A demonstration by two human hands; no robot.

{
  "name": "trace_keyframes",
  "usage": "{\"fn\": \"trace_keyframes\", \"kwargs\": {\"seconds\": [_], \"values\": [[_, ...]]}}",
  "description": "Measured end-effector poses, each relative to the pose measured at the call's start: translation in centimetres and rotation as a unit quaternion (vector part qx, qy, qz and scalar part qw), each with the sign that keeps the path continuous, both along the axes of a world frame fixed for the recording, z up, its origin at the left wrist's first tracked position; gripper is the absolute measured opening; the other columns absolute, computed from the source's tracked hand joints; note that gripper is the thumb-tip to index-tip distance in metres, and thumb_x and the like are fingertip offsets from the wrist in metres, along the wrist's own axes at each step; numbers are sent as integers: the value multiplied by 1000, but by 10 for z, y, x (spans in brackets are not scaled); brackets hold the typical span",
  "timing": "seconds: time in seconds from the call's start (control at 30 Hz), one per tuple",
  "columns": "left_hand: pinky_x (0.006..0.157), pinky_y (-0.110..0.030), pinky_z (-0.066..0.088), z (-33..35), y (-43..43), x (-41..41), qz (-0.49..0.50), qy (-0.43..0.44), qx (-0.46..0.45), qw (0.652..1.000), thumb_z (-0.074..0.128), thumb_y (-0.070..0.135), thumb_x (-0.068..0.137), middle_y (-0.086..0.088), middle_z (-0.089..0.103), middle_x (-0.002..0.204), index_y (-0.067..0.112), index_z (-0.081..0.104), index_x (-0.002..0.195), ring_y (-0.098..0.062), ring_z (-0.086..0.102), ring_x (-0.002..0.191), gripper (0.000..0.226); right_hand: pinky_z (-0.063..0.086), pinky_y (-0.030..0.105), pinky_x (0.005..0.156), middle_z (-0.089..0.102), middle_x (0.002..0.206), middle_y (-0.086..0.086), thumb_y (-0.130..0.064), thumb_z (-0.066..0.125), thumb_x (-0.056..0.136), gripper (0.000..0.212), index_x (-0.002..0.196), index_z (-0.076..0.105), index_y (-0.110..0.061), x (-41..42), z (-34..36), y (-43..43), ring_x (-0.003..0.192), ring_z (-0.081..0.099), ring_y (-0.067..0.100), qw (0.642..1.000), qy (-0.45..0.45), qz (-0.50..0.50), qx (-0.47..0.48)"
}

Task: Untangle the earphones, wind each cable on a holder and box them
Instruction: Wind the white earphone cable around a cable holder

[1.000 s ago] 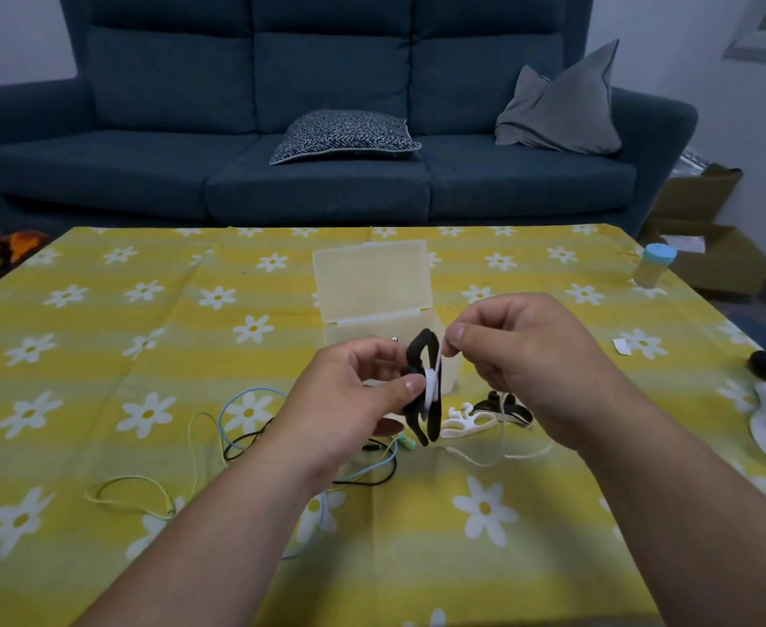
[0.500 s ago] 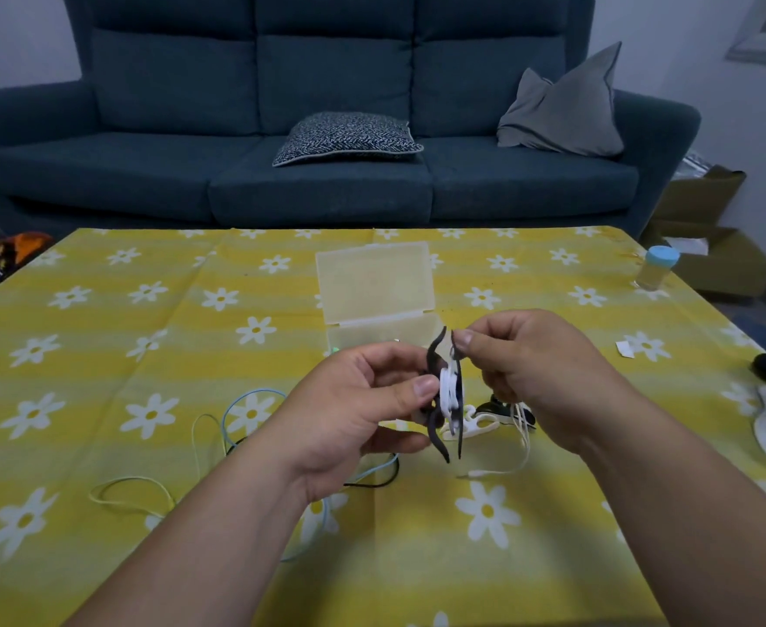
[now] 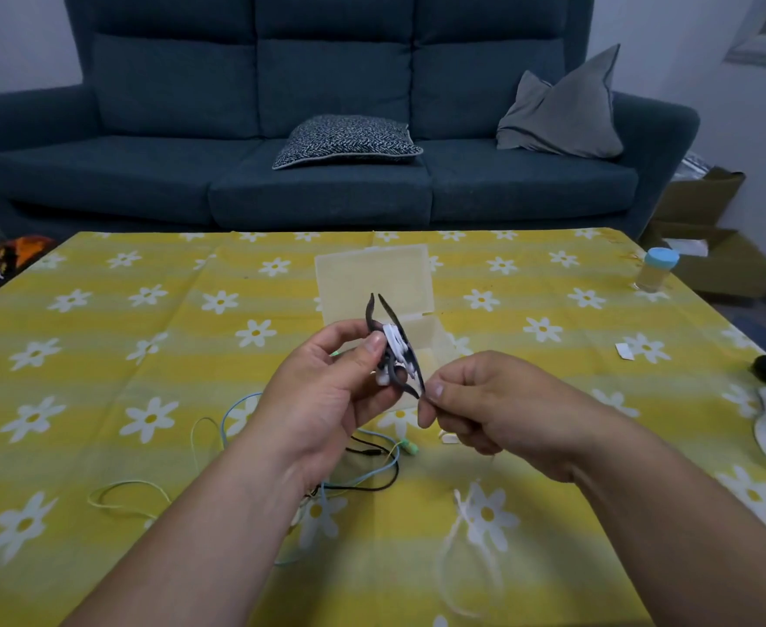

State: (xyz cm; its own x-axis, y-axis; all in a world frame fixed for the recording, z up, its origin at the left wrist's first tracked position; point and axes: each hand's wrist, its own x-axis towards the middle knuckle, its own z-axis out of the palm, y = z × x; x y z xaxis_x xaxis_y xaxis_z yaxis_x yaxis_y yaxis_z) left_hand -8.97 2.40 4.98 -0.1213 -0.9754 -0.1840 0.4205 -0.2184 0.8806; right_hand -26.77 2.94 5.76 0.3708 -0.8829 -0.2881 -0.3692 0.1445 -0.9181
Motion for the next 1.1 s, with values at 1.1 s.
{"fn": "trace_keyframes", "kwargs": {"seconds": [1.1], "values": [[69,-30,44,-19,0,-1,-109,-318,-125,934,68,7,89,-3,72,80,18,64,93,-14,61,68,13,17,23,43,34,50,-2,-11,54,97,30,71,65,-4,-3,24,-3,45,23,12,980,-100,-156,-78]]}}
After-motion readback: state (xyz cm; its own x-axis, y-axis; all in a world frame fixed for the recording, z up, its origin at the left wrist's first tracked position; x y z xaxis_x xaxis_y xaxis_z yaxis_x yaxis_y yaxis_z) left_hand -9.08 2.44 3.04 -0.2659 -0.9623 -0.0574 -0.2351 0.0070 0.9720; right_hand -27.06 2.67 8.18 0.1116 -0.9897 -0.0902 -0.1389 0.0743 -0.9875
